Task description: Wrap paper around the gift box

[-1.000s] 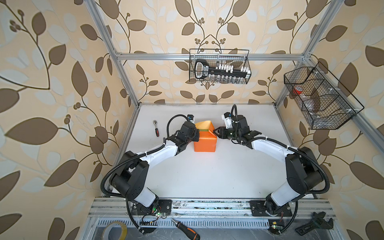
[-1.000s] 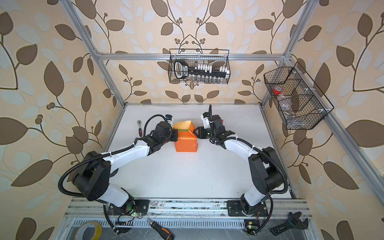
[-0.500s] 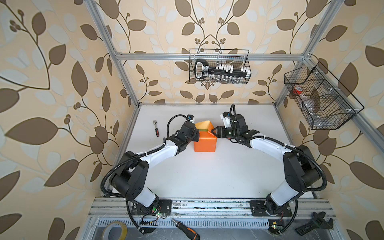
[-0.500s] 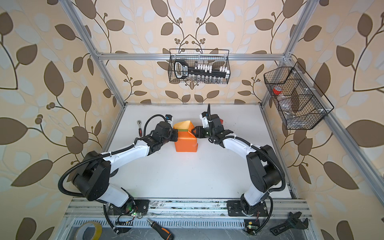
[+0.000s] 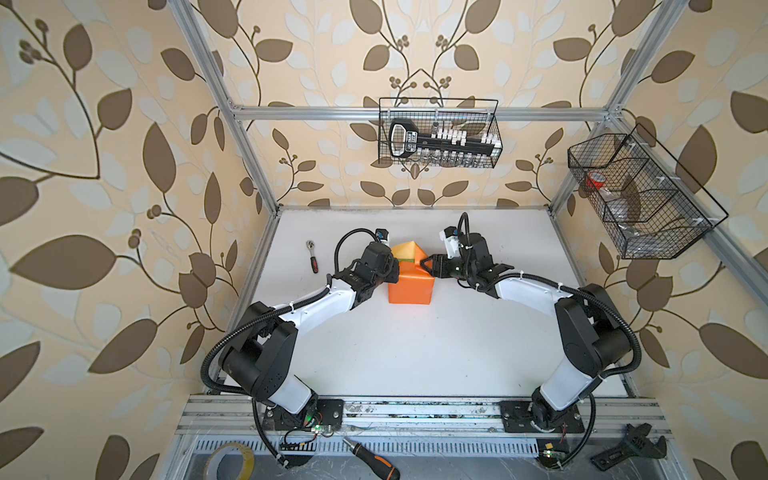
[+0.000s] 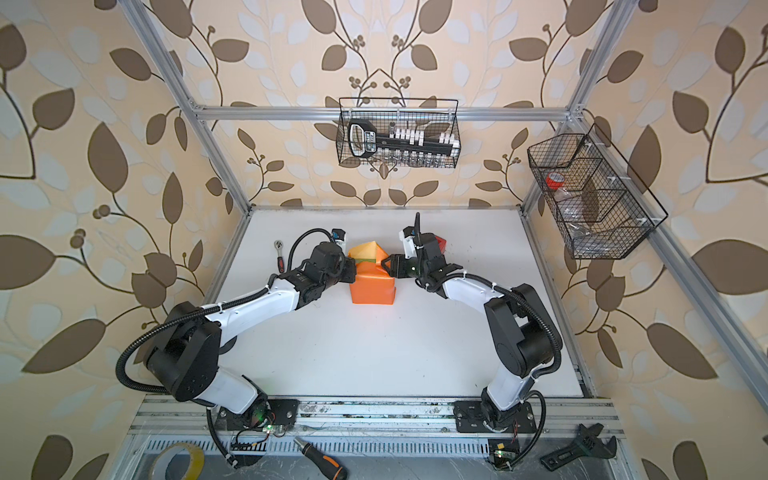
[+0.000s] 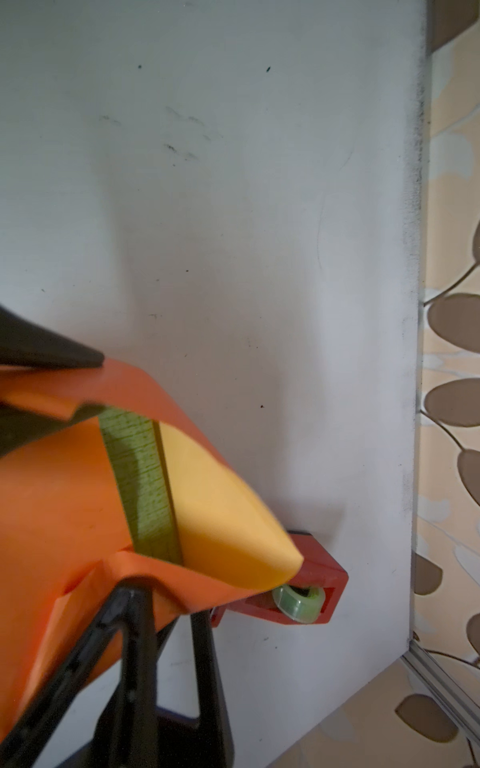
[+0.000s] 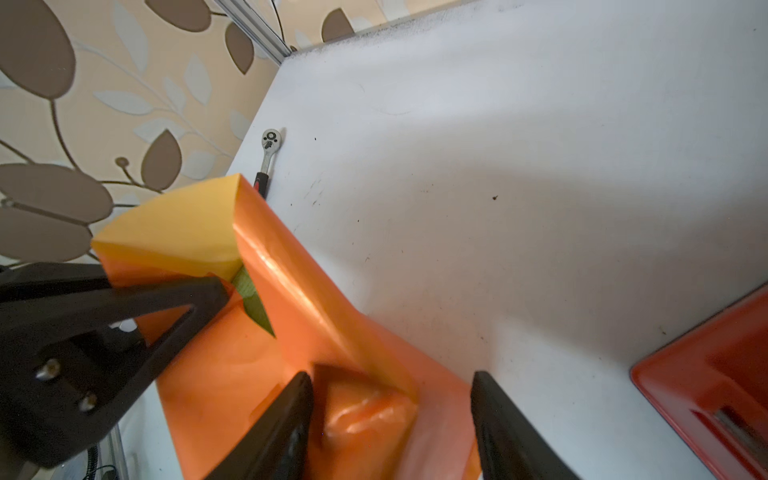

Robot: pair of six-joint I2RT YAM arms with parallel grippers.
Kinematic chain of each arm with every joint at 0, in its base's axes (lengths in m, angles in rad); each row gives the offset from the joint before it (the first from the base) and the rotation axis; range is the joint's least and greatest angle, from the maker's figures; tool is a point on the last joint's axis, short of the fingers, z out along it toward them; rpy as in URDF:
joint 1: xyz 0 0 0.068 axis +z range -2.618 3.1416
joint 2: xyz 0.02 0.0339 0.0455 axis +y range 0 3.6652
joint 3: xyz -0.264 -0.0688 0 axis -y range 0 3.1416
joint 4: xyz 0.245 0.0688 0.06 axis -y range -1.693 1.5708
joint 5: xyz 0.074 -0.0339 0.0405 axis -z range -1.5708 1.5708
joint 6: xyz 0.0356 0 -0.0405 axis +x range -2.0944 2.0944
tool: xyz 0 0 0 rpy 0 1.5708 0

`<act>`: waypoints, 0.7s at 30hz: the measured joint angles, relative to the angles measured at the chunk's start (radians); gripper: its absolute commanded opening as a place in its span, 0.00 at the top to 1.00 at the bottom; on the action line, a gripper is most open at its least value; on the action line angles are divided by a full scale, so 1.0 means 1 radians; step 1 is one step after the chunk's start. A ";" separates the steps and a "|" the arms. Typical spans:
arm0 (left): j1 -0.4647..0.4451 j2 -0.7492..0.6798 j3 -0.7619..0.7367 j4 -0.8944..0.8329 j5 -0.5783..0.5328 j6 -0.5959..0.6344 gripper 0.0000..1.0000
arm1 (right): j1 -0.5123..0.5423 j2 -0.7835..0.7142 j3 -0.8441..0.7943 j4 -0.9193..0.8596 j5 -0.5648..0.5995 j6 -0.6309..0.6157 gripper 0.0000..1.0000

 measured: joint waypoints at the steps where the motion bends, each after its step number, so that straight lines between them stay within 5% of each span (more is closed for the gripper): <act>1: 0.000 0.000 0.006 -0.011 0.008 -0.002 0.66 | 0.000 0.000 -0.006 0.013 0.000 0.002 0.39; 5: -0.006 -0.013 0.013 -0.050 0.047 -0.018 0.46 | -0.002 0.000 -0.021 0.047 0.000 0.006 0.40; 8: -0.006 -0.068 0.010 -0.081 0.056 -0.028 0.40 | -0.002 0.000 -0.025 0.055 0.000 0.009 0.40; 15: 0.103 -0.288 -0.092 -0.066 0.151 -0.103 0.39 | -0.002 0.000 -0.027 0.060 0.000 0.009 0.40; 21: 0.207 -0.255 -0.111 -0.078 0.214 -0.151 0.43 | -0.002 0.000 -0.027 0.061 0.000 0.009 0.41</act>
